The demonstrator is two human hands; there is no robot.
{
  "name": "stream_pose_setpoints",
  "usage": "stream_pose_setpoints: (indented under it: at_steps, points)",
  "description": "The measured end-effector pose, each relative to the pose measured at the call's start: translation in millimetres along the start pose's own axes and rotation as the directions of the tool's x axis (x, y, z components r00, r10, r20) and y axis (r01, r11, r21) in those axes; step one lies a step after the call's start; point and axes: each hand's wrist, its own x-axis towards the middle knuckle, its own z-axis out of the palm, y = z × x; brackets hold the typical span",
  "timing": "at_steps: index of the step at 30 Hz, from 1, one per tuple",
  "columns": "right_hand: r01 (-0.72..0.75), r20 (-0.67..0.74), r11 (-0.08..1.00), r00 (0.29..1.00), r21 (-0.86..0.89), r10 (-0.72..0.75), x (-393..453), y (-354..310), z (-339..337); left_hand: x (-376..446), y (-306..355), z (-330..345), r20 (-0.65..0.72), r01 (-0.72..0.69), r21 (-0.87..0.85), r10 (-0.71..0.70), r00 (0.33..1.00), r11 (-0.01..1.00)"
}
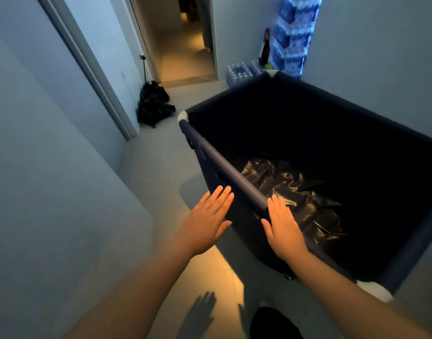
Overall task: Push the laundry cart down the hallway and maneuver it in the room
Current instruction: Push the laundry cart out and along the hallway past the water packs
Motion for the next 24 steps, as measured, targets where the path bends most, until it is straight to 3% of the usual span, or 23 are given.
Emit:
stream_pose_setpoints:
  at_steps: [4,9,16,24]
  points:
    - [-0.035,0.004,0.998,0.999,-0.044,0.035,30.4,-7.8,1.6,28.8,-28.3,5.6,-0.016,-0.040,-0.027,0.039,0.999,0.999]
    - [-0.186,0.019,0.978,0.982,-0.098,0.189,57.3,-6.4,24.3,84.4,-77.7,17.1,-0.020,-0.173,0.026,0.174,0.985,0.985]
    - [-0.166,-0.021,0.961,0.986,-0.222,0.166,81.5,-22.1,26.3,162.1,-183.5,21.0,0.106,-0.346,0.134,0.333,0.937,0.929]
    - [-0.282,-0.007,0.930,0.957,-0.236,0.288,114.5,-36.2,27.0,214.6,-225.3,68.2,0.192,-0.524,0.053,0.506,0.841,0.850]
